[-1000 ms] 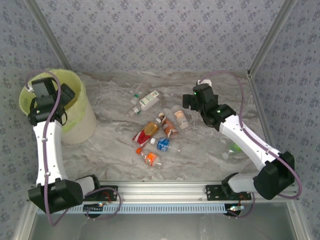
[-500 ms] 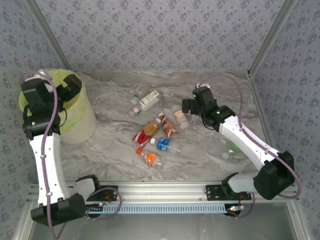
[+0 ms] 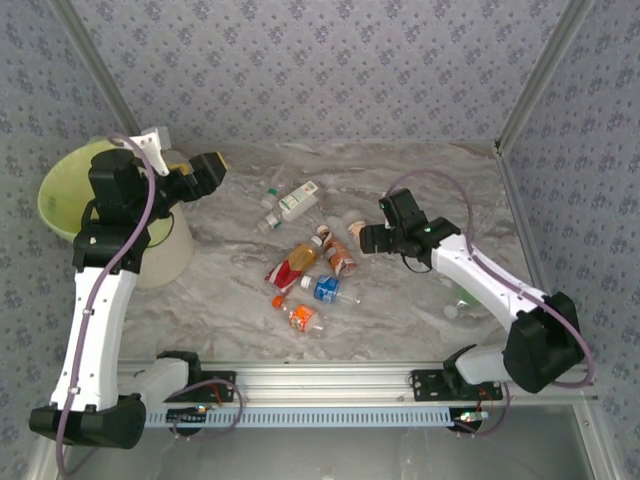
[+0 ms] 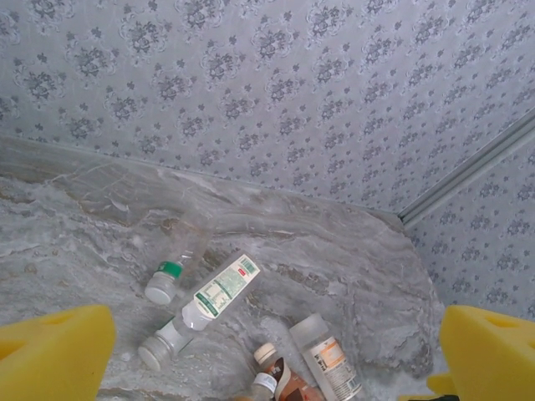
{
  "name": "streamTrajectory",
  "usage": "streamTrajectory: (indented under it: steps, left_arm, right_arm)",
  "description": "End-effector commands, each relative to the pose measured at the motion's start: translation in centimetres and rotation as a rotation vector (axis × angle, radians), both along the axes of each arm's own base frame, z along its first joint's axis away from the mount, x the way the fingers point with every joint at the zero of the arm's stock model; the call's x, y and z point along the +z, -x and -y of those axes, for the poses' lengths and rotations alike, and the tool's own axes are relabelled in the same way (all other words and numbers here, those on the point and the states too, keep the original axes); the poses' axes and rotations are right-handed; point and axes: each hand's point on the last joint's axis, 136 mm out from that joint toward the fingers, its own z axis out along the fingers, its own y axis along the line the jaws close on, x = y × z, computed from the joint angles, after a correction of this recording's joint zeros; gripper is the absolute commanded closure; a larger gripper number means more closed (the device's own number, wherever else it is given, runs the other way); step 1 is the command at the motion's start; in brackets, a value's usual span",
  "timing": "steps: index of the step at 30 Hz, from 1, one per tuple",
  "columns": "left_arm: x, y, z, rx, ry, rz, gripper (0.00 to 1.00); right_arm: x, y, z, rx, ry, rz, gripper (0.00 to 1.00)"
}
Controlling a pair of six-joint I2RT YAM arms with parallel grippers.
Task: Put the plastic bottles in the bin
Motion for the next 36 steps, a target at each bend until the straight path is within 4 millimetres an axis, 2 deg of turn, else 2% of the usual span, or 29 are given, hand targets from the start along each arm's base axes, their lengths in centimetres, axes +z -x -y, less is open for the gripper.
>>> streamTrajectory:
  steps: [1,9,15,19,20,33,36]
  left_arm:
    - [0.7,0.1,0.3,-0.019,-0.019,0.033,0.0]
    - [-0.8,0.4,-0.1,0.006,-0.012,0.0,0.01]
    - [-1.2,0.7,-0.6,0.033,-0.024,-0.005,0.01]
    - [-1.4,0.7,-0.7,0.035,-0.029,-0.011,0.01]
    - [-1.5,0.7,-0.7,0.035,-0.03,-0.015,0.01]
    - [-2.8,0.2,-0.2,0.012,-0.027,-0.058,0.01]
    - [-3.0,0.0,0.1,-0.001,-0.019,-0.069,0.01]
  right_arm:
    - [-2.3,0.4,-0.8,0.061,0.009,-0.082,0.15]
    - [-5.4,-1.7,-1.4,0.094,0.041,-0.179,0.26]
    - [-7.3,-2.5,-2.3,0.128,0.052,-0.234,0.29]
    - [-8.9,-2.4,-2.3,0.128,0.063,-0.272,0.27]
    - [-8.2,-3.4,-2.8,0.125,0.055,-0.249,0.27]
    - [-12.4,-3.7,-2.0,0.084,0.123,-0.34,0.3]
    - [-12.9,-3.5,-1.8,0.081,0.132,-0.347,0.34]
